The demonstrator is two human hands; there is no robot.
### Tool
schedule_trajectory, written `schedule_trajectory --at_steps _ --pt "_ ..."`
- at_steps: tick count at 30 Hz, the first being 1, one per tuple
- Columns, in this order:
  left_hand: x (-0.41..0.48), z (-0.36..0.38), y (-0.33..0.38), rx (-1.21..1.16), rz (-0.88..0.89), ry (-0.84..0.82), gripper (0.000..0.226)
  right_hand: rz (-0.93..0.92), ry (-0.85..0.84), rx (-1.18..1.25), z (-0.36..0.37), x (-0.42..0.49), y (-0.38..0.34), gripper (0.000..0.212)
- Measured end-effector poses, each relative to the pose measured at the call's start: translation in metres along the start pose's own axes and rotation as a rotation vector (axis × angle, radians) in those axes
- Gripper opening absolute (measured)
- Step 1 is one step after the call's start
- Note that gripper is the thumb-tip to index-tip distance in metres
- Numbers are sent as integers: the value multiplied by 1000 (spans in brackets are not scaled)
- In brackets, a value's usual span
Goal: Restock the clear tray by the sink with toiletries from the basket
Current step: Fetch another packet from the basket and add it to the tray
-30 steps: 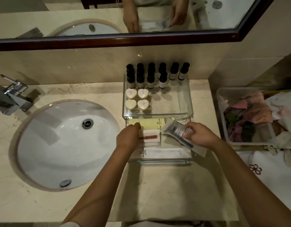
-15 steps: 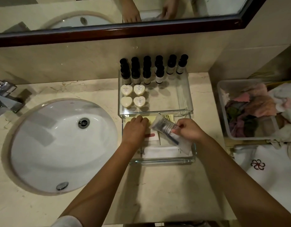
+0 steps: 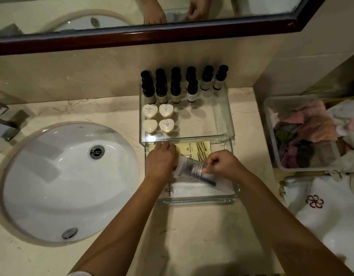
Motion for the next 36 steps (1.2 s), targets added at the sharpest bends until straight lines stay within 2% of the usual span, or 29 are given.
schedule_trajectory --at_steps 4,12,20,25,28,32,36 --pt "-3 12 -5 -51 -3 -48 34 -28 82 130 -7 2 2 38" --pt "2 10 -7 -43 -29 -109 27 27 -19 -207 -6 0 1 27" --pt "6 12 -2 29 -35 -178 24 -17 -46 -321 -9 -3 -10 13" --pt "8 -1 0 67 0 -75 22 21 -71 -422 -11 1 -7 24" --pt "9 -10 1 85 11 19 26 11 -80 -420 -9 3 -10 21" --pt "5 -8 0 7 35 108 31 -16 -73 -402 -5 3 -13 25" --pt "-3 8 4 -136 113 47 48 -10 -28 -332 -5 2 -9 22"
Point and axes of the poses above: each hand's wrist, its own x-axis towards the middle knuckle, its own z-axis out of the palm, y = z × x, the point moved 10 cm from there along x, towards the middle knuckle, and after that the axes turned 4 degrees about -z, right-handed, at the moved point
